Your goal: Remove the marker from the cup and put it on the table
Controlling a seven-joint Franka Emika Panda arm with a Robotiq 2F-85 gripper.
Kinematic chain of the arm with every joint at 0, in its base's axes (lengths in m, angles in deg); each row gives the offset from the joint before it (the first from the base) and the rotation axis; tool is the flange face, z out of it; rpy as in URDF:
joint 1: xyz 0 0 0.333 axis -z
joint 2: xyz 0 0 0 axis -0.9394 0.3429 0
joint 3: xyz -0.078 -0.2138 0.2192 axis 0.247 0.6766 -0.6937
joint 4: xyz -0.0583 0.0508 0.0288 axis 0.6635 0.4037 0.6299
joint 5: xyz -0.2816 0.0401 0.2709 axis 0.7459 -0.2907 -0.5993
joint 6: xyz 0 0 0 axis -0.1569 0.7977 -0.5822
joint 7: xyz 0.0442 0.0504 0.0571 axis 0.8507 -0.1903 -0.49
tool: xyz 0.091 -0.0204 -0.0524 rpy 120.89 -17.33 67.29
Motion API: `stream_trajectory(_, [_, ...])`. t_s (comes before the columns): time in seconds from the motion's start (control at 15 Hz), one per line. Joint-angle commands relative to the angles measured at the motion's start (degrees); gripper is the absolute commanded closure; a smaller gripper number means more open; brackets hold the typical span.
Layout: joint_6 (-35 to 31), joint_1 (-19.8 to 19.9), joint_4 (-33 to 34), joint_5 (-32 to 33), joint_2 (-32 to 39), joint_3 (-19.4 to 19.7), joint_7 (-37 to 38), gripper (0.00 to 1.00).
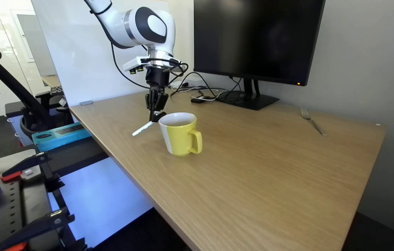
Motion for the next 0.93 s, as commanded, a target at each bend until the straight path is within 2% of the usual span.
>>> stream_trajectory(0.0, [1.8, -1.0, 2.0, -1.0, 1.4, 1.1, -0.1, 0.96])
stream_trajectory(0.27, [1.8, -1.1, 2.3, -0.9, 1.7, 1.2, -0.1, 0.96])
stream_trajectory(0.33, [1.8, -1.1, 2.3, -0.9, 1.7, 1.1, -0.1, 0.60])
stream_trajectory(0.4, [1.9, -1.2, 2.4, -0.9, 1.8, 1.2, 0.0, 0.60])
stream_trajectory(0.53, [2.0, -1.2, 2.5, -0.9, 1.8, 1.2, 0.0, 0.49])
stream_trajectory(0.87, [1.2, -1.9, 2.0, -0.1, 1.0, 1.8, 1.3, 0.12])
